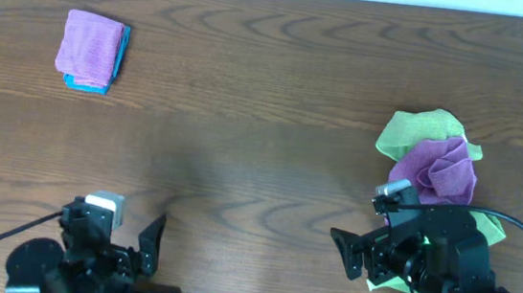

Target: Fold the cloth

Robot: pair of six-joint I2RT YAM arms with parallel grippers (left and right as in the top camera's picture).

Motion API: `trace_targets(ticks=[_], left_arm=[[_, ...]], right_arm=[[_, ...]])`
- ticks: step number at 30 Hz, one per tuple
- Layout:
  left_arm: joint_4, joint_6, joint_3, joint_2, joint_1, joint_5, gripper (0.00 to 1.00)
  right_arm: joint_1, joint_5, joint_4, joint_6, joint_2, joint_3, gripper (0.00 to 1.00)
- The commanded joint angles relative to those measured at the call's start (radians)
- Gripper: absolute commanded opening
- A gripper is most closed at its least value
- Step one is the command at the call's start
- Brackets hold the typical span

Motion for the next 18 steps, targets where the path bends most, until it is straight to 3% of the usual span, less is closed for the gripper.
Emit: trace_targets(ticks=[1, 9, 18], left_arm=[[0.127, 0.082, -0.142, -0.086, -0.038, -0.048, 0.95], [0.487, 0.026, -0.488, -0.188, -0.071, -0.065, 0.95], [0.588, -0.035, -0.614, -0.201, -0.082, -0.155, 0.95]], right_arm=[[0.005, 0.002, -0.001, 0.015, -0.001, -0.005, 0.99], [0.005, 0.002, -0.001, 0.015, -0.001, -0.005, 0.99], [0.005, 0.002, -0.001, 0.015, -0.001, -0.005, 0.99]])
